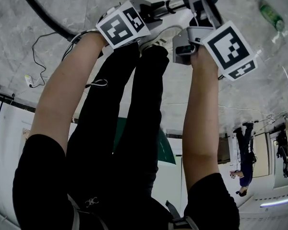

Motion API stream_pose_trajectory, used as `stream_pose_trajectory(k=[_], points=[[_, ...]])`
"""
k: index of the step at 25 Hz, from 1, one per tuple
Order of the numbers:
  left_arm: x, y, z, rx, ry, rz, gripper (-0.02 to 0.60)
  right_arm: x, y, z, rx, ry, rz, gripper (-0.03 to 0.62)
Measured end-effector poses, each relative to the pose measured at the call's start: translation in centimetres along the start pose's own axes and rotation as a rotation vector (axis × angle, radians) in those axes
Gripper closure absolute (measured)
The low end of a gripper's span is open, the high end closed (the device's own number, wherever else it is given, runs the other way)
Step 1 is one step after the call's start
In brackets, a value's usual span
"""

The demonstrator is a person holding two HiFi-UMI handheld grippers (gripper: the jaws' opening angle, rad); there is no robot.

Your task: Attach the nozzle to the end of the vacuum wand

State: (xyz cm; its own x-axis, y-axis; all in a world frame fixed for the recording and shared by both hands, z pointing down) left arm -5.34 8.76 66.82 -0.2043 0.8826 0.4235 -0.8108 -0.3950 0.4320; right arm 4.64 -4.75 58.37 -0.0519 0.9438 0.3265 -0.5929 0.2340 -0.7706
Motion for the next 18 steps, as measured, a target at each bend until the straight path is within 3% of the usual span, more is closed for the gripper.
stream_pose_trajectory(k=[4,10,18], points=[[0.1,0.5,0.1,0.001,0.001,-0.004,0.44,-0.4,0.2,-2.4,-0.02,0.038,-0.071,0.401],[0.1,-0.1,0.6,0.041,0.033,0.001,0.44,0.2,-0.6,-3.1,-0.015,0.038,-0.031,0.424],[2.0,-0.4,2.6,-0.048,0.045,-0.021,0.439,1.8,-3.4,-3.2,0.01,0.052,0.01,0.436]])
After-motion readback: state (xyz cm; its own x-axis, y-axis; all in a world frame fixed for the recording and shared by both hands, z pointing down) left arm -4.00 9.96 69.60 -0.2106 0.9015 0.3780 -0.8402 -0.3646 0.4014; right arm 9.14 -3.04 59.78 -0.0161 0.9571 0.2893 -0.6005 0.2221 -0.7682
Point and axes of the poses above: the fingertips, and each gripper's own axes: z forward along the fingers, y to its left, x out of its underside, the point moved 9 cm from there along -z, backward along the fingers, and after that the axes turned 13 degrees about -x, right-handed, at the moved point
